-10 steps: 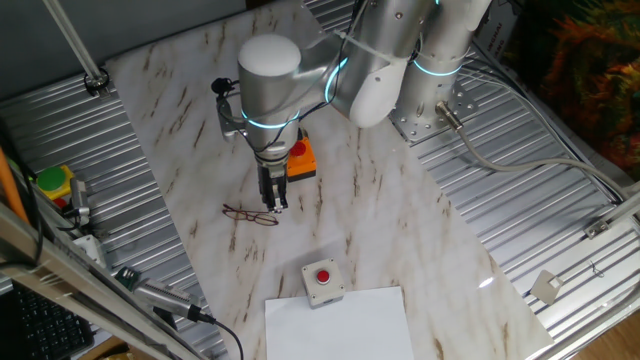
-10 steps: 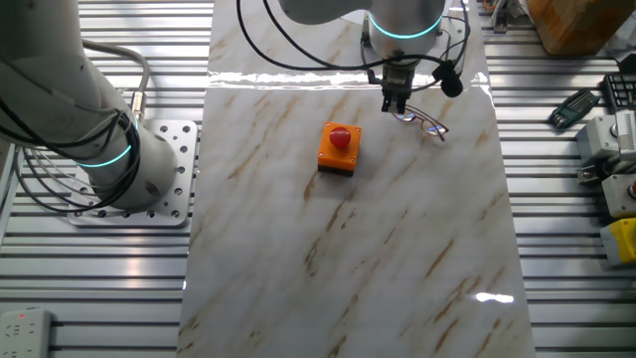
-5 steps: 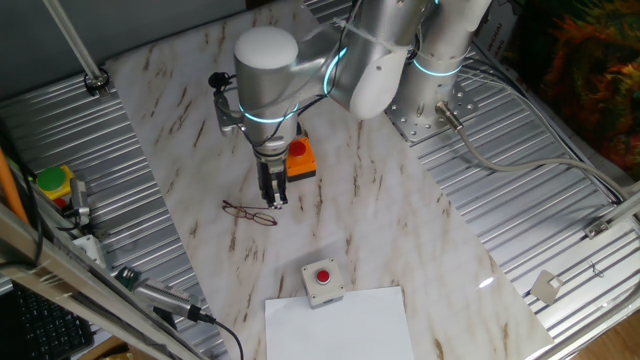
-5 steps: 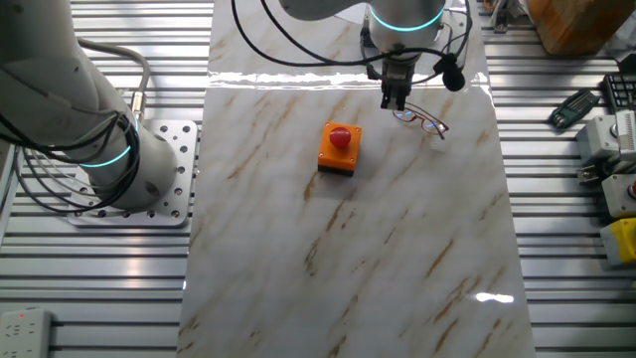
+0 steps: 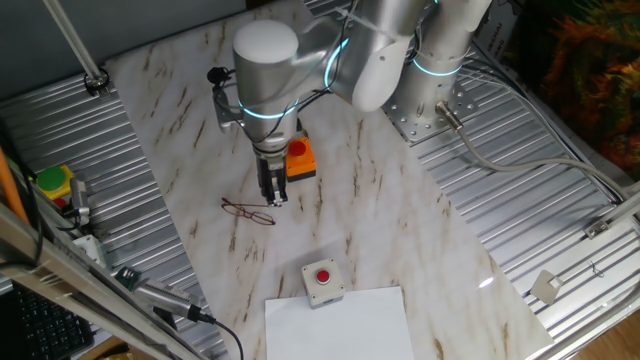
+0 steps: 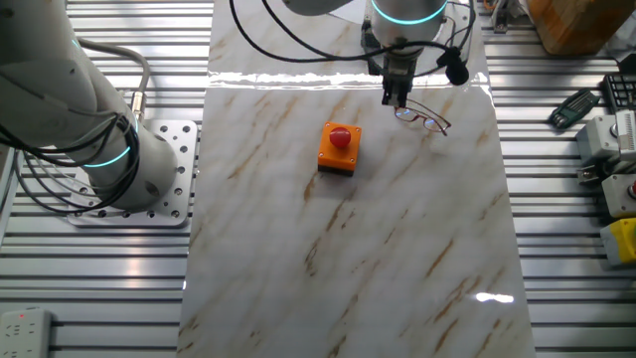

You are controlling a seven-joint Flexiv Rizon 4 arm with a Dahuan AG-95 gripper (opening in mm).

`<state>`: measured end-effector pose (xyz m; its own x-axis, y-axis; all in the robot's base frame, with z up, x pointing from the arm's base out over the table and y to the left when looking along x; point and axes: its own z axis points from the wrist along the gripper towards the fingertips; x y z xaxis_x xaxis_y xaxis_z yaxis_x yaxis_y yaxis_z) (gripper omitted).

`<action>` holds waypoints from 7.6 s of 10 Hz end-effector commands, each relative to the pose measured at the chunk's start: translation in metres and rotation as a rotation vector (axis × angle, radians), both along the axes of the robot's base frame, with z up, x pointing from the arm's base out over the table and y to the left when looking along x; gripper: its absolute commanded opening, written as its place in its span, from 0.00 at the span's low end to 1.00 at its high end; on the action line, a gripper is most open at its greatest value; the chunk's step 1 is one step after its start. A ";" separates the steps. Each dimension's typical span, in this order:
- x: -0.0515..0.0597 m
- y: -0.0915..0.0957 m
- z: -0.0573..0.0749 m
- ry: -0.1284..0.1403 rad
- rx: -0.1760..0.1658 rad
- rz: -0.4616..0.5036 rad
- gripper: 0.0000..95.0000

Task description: Unfold the leg of the glasses (with one hand)

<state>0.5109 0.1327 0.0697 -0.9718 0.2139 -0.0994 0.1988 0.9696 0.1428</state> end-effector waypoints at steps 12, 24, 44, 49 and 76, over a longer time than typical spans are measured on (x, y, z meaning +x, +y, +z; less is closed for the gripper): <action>0.015 -0.008 0.052 0.057 0.031 0.001 0.00; 0.010 -0.006 0.074 0.141 0.145 -0.028 0.00; 0.003 -0.021 0.089 0.195 0.220 -0.004 0.00; 0.003 -0.021 0.089 0.191 0.232 0.003 0.00; 0.090 -0.028 0.033 0.046 -0.054 0.440 0.20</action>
